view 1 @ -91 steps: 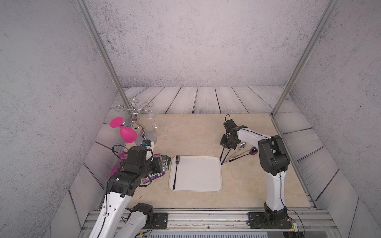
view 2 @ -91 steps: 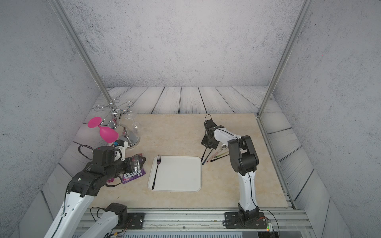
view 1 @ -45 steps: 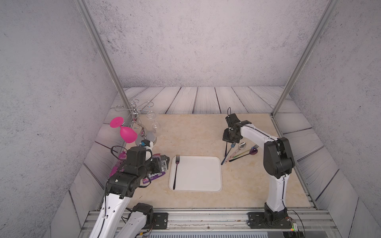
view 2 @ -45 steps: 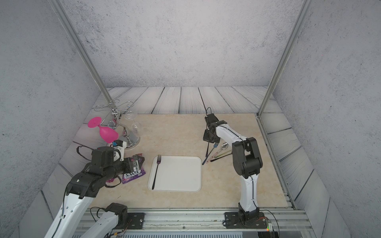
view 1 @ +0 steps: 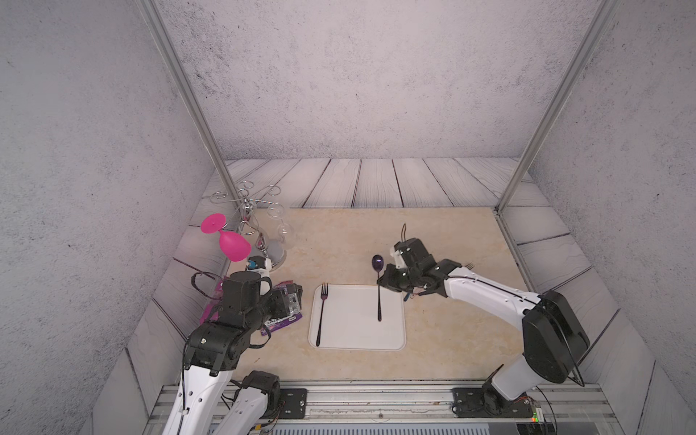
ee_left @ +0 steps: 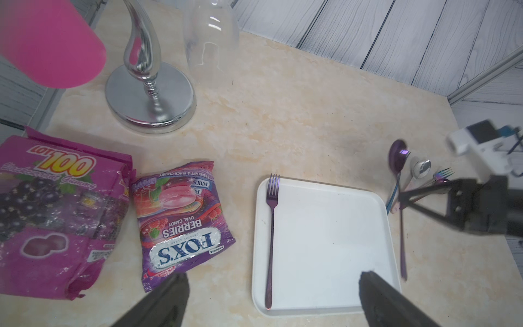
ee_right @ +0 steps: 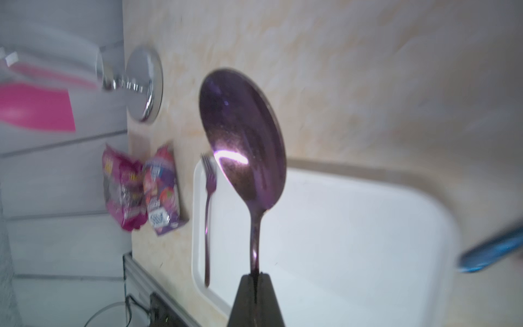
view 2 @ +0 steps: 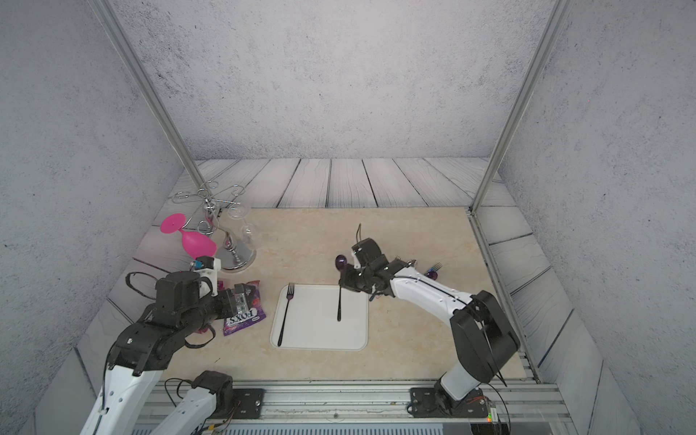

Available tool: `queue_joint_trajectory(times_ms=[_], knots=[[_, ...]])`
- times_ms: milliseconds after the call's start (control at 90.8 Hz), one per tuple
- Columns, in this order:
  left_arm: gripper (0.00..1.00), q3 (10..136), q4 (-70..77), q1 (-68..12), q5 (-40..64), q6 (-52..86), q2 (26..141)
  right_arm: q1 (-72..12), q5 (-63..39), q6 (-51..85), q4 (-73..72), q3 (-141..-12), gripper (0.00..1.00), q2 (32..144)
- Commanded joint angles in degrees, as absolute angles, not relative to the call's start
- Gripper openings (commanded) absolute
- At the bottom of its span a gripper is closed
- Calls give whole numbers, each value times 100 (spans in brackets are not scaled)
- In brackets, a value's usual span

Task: Set the spoon and fork side by side
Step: Place the spoon on the tray.

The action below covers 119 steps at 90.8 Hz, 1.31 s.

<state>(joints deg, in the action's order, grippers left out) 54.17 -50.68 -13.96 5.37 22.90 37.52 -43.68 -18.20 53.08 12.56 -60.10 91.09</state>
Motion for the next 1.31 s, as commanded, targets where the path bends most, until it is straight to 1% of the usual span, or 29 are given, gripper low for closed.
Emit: queue_joint_trajectory(times_ms=[0, 66, 143, 341, 561, 936, 1189, 1299], knots=[[100, 5574, -5195, -1415, 447, 2218, 3621, -5096, -1865, 6553, -150, -5742, 0, 9363], [100, 5541, -5227, -1415, 452, 2236, 3558, -5421, -1741, 6749, -282, -5832, 0, 9630], [99, 5543, -5280, -1415, 478, 2241, 3511, -5583, -1856, 6918, -466, -5979, 0, 9979], [100, 5573, -5348, -1415, 499, 2250, 3442, -5607, -1748, 7159, -491, -6316, 0, 10535], [99, 5512, -5283, -1415, 550, 2276, 3489, -5628, -1852, 7486, -1002, -6532, 0, 11116], [100, 5398, -5228, -1415, 605, 2271, 3491, -5628, -1780, 7758, -1341, -6476, 0, 11445], [100, 5361, -5212, -1415, 630, 2293, 3472, -5613, -1817, 7600, -1151, -6579, 0, 11597], [100, 5361, -5212, -1415, 628, 2303, 3464, -5583, -1843, 7333, -834, -6782, 0, 11660]])
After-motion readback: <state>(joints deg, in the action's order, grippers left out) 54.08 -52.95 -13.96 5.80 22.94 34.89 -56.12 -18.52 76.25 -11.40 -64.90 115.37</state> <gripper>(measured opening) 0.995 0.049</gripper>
